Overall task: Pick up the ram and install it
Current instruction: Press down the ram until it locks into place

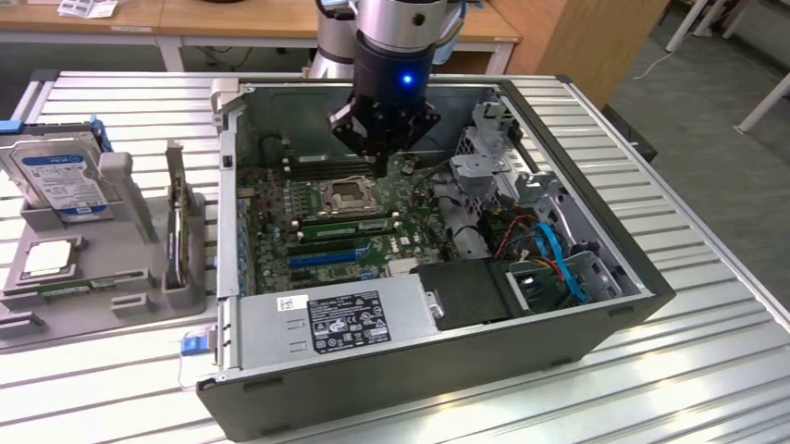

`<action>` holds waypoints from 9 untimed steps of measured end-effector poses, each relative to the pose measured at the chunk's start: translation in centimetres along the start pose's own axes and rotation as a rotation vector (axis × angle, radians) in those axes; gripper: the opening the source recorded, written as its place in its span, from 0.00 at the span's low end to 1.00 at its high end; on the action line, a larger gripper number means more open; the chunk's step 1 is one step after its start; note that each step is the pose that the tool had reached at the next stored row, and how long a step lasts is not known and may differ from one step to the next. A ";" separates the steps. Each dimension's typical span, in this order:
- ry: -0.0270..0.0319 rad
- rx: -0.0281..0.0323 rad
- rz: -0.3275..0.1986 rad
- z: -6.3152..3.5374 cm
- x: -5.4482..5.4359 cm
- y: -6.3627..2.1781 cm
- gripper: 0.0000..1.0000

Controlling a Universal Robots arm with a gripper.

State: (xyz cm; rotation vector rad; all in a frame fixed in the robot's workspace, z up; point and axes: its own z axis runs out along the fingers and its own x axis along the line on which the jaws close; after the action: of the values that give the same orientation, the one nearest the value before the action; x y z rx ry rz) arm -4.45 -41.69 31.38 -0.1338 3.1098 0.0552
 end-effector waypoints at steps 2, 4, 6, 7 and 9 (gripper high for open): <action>-0.0011 0.0010 0.032 0.01 0.0 0.00 0.10; -0.0019 0.0018 0.059 0.01 0.0 0.00 0.10; -0.0020 0.0019 0.061 0.01 0.0 0.00 0.10; -0.0021 0.0019 0.061 0.01 0.0 0.00 0.10; -0.0021 0.0019 0.062 0.01 0.0 0.00 0.10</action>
State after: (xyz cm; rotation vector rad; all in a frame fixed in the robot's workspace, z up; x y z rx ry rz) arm -4.45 -41.69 31.37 -0.0380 3.1114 0.0537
